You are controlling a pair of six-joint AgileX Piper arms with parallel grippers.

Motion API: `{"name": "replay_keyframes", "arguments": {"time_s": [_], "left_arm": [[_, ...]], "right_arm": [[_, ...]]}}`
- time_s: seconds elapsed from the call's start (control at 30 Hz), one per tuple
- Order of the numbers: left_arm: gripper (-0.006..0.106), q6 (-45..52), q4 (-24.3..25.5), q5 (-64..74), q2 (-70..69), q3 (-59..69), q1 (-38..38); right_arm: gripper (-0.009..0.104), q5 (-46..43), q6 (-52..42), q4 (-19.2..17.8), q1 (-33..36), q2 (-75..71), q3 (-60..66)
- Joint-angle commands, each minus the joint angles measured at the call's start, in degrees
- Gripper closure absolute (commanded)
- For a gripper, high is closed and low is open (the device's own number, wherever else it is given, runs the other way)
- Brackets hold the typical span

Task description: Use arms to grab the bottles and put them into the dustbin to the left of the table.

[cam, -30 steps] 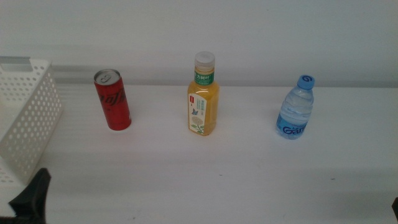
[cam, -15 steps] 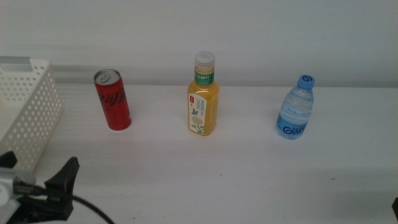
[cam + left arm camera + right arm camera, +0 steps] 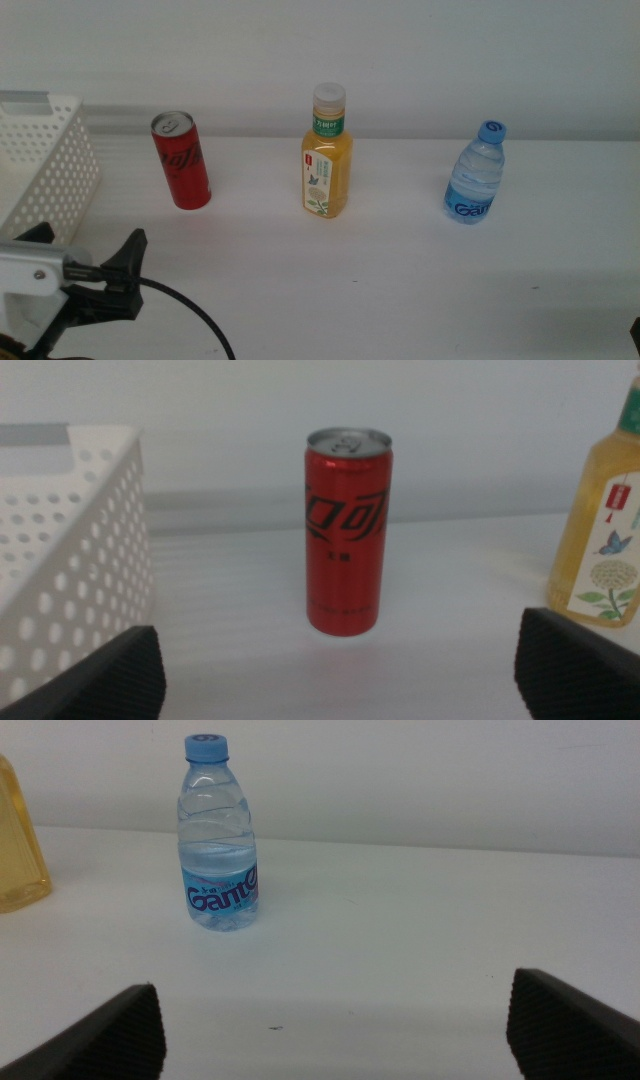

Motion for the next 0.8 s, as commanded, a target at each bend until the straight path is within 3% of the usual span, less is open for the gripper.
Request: {"name": "replay_keyframes", "arguments": {"time_s": [0.0, 0.3, 0.77], "left_arm": [[0.007, -1.24, 0.46, -5.05, 3.22, 2.23, -0.5], [0.007, -2.15, 0.34, -16.86, 13.53, 2.19, -0.5], [0.007, -4.55, 2.47, -17.09, 17.67, 2.1, -0.5]], "right_arm": [[0.005, -0.53, -0.5, -0.59, -0.26, -2.29, 2.47], [0.005, -0.53, -0.5, -0.59, -0.26, -2.29, 2.47], [0.005, -0.53, -0.5, -0.59, -0.26, -2.29, 2.47]]}}
